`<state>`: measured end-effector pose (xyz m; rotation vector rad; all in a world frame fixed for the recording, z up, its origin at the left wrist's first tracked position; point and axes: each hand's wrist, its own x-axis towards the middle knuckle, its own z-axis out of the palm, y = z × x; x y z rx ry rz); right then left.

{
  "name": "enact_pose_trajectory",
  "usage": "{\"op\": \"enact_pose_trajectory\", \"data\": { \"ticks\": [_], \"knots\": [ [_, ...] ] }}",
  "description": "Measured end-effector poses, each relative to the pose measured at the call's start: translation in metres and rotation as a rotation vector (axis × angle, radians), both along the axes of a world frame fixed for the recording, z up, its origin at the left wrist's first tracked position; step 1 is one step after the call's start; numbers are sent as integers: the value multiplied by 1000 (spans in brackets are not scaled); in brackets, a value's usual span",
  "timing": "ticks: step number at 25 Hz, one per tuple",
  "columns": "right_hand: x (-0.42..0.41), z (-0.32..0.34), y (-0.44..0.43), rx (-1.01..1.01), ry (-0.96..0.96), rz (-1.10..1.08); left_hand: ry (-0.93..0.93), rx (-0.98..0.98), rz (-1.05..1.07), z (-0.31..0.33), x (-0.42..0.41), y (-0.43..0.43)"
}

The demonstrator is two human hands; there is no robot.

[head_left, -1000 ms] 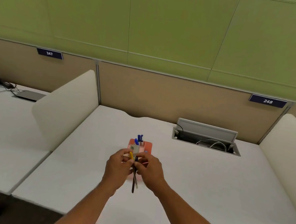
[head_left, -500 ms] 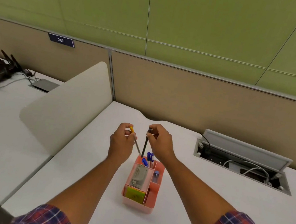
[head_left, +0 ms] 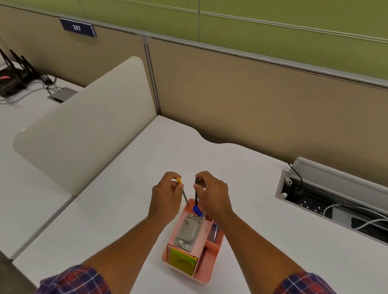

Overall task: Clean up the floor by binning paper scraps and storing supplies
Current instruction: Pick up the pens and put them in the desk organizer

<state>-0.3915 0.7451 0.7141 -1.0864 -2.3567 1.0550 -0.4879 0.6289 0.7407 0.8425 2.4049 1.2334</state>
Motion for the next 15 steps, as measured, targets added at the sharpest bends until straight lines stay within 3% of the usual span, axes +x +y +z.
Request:
{"op": "enact_pose_trajectory", "data": {
  "ticks": [6, 15],
  "knots": [
    [2, -21, 5, 80, -202, 93, 2, -103, -56, -21, 9, 2],
    [12, -26, 3, -21, -179, 136, -97, -205, -120, -32, 12, -5]
  ]
}}
